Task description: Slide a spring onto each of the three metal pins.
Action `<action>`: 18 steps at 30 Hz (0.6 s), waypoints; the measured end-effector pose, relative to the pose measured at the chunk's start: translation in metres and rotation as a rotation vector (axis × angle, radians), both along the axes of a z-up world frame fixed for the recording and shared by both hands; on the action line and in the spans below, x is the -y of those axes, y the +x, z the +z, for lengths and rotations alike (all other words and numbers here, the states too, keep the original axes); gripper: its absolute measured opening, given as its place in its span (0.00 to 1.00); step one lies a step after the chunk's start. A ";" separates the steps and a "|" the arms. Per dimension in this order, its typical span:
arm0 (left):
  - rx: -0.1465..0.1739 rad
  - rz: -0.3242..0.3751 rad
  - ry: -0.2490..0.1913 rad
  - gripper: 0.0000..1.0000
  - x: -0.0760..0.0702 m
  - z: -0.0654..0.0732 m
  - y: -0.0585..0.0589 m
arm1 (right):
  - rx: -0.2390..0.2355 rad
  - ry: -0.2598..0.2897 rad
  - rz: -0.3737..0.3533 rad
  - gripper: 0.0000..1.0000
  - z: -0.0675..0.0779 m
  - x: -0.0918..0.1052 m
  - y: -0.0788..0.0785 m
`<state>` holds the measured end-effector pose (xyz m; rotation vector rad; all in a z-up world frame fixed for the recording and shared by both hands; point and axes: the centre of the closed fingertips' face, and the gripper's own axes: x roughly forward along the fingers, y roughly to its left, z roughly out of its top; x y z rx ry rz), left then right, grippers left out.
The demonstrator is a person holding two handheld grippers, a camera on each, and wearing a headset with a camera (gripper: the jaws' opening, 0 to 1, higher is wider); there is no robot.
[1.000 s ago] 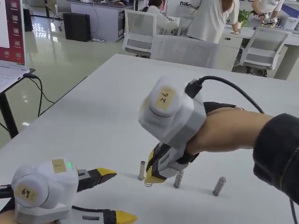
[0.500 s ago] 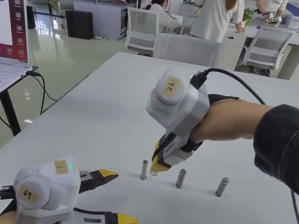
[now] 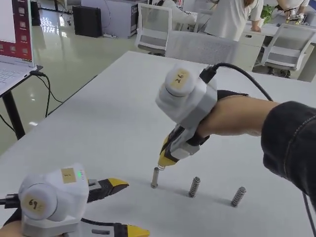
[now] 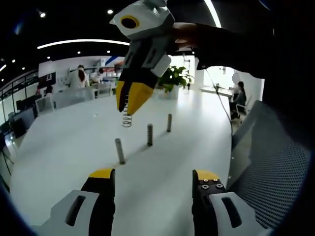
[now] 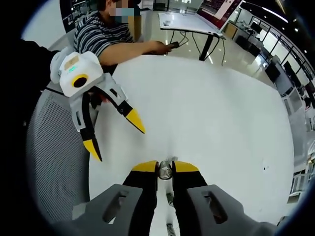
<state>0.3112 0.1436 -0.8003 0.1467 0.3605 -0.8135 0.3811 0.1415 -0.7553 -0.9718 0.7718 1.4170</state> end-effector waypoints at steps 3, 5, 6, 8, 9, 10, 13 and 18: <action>-0.004 0.001 -0.003 0.58 0.000 -0.001 -0.001 | -0.003 -0.008 -0.009 0.08 -0.005 -0.001 0.005; -0.005 0.002 -0.004 0.58 0.000 -0.002 -0.001 | -0.008 -0.007 -0.018 0.08 -0.007 -0.002 0.007; -0.006 0.004 -0.005 0.58 0.000 -0.002 -0.001 | -0.010 -0.009 -0.023 0.08 -0.009 -0.003 0.009; -0.007 0.007 -0.007 0.58 -0.001 -0.002 -0.001 | -0.014 -0.011 -0.028 0.08 -0.012 -0.004 0.010; -0.008 0.008 -0.008 0.58 -0.001 -0.003 -0.001 | -0.017 -0.012 -0.031 0.08 -0.013 -0.005 0.011; -0.007 0.008 -0.008 0.58 -0.001 -0.003 -0.001 | -0.018 -0.012 -0.034 0.08 -0.014 -0.005 0.012; -0.007 0.011 -0.010 0.57 -0.002 -0.002 0.000 | -0.024 -0.017 -0.042 0.08 -0.018 -0.007 0.015; -0.010 0.012 -0.011 0.57 -0.003 -0.003 0.000 | -0.032 -0.025 -0.048 0.08 -0.023 -0.008 0.016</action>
